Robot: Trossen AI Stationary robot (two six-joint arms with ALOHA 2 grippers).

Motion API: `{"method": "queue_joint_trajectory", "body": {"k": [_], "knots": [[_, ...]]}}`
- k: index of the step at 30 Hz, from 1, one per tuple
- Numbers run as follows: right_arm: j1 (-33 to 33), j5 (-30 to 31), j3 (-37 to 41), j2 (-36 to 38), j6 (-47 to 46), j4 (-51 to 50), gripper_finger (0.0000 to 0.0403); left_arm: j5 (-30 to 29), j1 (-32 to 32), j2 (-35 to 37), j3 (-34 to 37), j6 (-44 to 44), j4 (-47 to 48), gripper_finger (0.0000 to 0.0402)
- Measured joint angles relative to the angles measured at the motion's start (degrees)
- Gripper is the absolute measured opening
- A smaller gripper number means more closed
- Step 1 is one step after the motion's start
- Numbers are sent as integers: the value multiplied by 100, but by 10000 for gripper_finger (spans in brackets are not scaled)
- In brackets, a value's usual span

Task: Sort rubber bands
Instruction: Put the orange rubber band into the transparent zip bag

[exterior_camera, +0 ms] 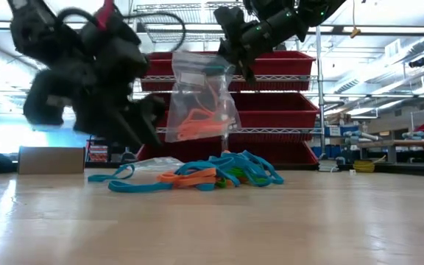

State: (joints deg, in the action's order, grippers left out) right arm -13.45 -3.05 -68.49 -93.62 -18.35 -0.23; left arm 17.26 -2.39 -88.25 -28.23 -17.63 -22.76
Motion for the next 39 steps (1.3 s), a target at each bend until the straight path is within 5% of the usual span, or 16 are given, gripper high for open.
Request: {"method": "queue_joint_trajectory", "body": {"k": [12,17,26,34,39], "knots": [[56,-8,0,0,109,-101,0,-715,4,-1521,-767,129,-361,154],[98,-16,0,0,157,-134,0,-623,7,-1373,-933,-79,448,31],[96,-11,0,0,205,-160,0,-470,-234,-169,-859,-146,2141,4],[96,5,0,0,203,-111,0,-124,-402,1655,-1467,-181,2851,2],[101,105,0,0,177,-99,0,-63,-400,2101,-2059,-326,3062,1]]}}
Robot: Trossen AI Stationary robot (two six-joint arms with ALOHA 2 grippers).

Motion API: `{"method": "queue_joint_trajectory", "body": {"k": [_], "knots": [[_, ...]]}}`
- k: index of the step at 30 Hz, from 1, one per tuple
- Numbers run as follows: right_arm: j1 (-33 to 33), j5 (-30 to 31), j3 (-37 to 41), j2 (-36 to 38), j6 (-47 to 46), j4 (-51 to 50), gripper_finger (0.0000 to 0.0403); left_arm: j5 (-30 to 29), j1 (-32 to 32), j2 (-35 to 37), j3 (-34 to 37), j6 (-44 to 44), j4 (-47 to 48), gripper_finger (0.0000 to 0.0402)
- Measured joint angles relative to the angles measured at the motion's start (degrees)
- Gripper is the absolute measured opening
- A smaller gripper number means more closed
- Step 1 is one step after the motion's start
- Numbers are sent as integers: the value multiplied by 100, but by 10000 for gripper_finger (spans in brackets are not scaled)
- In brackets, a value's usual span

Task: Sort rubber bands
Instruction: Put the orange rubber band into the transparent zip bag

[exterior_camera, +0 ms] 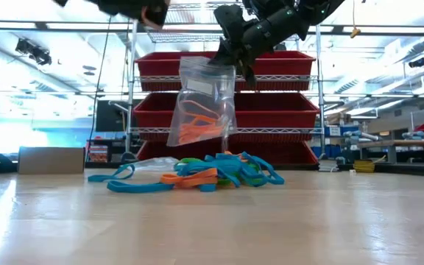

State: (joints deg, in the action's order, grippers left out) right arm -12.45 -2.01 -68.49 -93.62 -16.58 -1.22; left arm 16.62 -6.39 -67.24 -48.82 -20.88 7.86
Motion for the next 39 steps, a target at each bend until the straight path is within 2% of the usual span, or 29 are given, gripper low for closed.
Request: {"method": "queue_joint_trajectory", "body": {"k": [5,10,16,24,27,35,39], "knots": [[4,31,0,0,-33,-2,0,-230,97,-83,-650,-368,389,1],[25,47,0,0,-35,4,0,-304,480,-477,-898,-559,512,1],[68,49,0,0,-31,14,0,-304,1095,-900,-975,-602,492,1],[68,60,0,0,15,7,0,-197,1564,-971,-977,-564,356,9],[68,88,0,0,18,6,0,-186,1589,-956,-979,-470,338,30],[70,88,0,0,22,7,0,-256,1609,-955,-979,-265,290,133],[70,88,0,0,26,-1,0,-297,1606,-955,-979,-247,313,167]]}}
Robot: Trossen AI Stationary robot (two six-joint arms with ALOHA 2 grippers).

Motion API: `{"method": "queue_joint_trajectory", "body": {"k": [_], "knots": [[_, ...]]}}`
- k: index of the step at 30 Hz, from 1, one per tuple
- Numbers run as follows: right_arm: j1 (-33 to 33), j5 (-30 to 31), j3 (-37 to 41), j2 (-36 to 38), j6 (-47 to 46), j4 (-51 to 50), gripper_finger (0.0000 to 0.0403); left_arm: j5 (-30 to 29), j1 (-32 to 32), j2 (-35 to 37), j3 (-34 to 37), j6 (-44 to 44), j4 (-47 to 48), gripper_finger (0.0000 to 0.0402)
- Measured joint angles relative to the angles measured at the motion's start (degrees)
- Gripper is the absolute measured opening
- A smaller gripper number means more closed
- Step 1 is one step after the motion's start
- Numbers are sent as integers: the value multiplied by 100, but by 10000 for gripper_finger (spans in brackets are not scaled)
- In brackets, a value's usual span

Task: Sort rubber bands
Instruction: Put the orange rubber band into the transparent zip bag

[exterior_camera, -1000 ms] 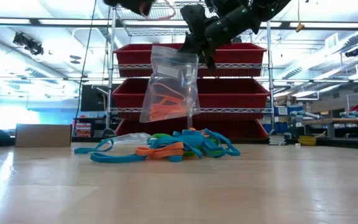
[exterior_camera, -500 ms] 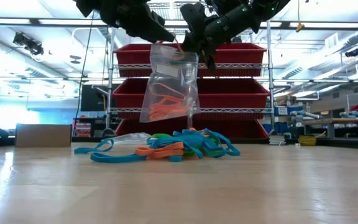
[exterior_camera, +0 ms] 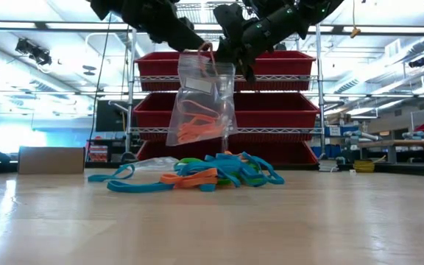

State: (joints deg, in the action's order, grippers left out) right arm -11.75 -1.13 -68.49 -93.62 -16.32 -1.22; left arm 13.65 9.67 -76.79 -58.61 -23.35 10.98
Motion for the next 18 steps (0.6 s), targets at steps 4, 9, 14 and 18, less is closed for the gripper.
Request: {"method": "queue_joint_trajectory", "body": {"k": [4,9,14,18], "knots": [[0,0,0,0,3,-13,0,-300,-1,33,0,0,91,178],[0,0,0,0,32,-23,0,-687,-2,131,-47,-110,439,177],[-7,0,0,0,30,-81,0,-731,-56,211,-336,-147,1162,177],[-92,-2,0,0,-15,-210,0,-698,-312,384,-559,-180,1682,177]]}}
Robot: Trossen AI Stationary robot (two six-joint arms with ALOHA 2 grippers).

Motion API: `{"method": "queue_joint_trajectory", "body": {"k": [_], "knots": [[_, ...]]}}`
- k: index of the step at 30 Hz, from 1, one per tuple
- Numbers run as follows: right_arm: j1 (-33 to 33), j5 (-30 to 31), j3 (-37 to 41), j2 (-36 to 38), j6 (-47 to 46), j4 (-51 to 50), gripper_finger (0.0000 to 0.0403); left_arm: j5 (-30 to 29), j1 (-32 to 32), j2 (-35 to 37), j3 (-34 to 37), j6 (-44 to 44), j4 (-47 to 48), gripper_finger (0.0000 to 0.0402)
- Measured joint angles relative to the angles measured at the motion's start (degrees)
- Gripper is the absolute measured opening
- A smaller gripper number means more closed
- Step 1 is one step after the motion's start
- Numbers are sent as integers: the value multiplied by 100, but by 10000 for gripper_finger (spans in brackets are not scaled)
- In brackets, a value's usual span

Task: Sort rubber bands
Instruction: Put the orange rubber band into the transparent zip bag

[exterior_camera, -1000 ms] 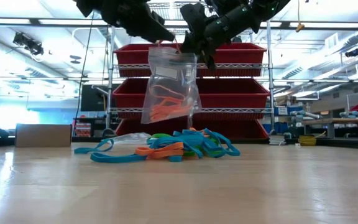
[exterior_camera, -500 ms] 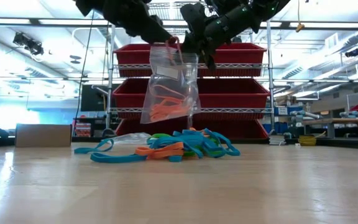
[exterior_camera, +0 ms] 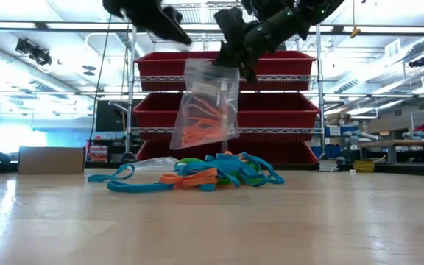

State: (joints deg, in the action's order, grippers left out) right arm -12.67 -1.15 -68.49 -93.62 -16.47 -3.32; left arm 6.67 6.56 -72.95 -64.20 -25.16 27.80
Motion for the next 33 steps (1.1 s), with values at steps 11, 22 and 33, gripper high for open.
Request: {"method": "queue_joint_trajectory", "body": {"k": [11,22,33], "knots": [[-273,-214,0,0,-340,-261,0,537,-1190,121,561,458,698,177],[-284,-358,0,0,-467,-427,0,858,-1520,-257,2796,445,-2521,177],[-279,-356,0,0,-351,-269,0,834,-1225,-2187,2842,676,-4222,177]]}}
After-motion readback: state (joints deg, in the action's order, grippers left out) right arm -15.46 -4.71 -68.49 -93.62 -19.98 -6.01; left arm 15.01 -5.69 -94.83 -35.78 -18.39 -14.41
